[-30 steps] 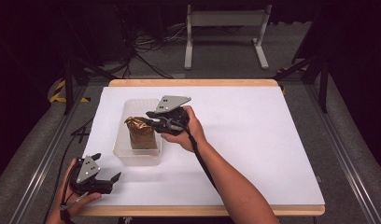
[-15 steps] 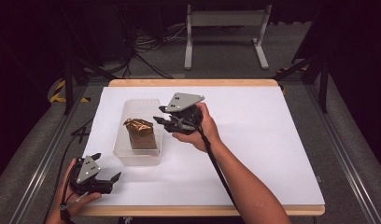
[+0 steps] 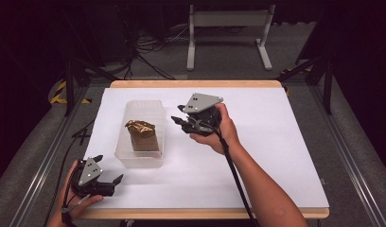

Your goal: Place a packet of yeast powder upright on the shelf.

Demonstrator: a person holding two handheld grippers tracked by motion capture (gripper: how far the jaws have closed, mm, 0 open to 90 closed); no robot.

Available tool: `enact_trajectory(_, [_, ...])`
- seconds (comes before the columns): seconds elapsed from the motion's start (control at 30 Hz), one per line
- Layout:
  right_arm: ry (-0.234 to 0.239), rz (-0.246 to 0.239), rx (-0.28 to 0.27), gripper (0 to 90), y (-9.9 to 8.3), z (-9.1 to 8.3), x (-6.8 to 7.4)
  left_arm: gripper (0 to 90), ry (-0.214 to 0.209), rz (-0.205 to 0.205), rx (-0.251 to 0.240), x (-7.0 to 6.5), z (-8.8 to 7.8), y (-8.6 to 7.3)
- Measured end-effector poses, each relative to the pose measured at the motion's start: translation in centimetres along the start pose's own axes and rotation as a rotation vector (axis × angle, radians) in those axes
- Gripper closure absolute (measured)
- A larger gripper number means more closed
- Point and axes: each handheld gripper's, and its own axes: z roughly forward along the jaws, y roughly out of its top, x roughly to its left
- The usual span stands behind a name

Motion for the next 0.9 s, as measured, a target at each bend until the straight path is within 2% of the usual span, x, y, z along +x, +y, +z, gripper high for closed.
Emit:
enact_trajectory(0.3, [-0.039,-0.037,0.06,56.7,-1.0,-1.1,-0.2,3.7,0.001,0.008,0.001,0.0,0.0,0.0])
enact_trajectory(0.47, [-0.053,-0.054,0.098,55.2,-2.0,-1.5,-0.3,3.7,-0.001,-0.004,0.001,-0.1,0.1,0.0])
enact_trajectory(0.53, [-0.062,-0.059,0.112,54.2,-2.3,-1.6,-0.5,3.7,0.003,0.01,0.006,-0.1,0.1,0.1])
enact_trajectory(0.9, [-0.096,-0.028,0.161,49.6,-5.2,-2.6,-1.5,3.7,-0.003,0.009,0.009,-0.1,0.1,0.1])
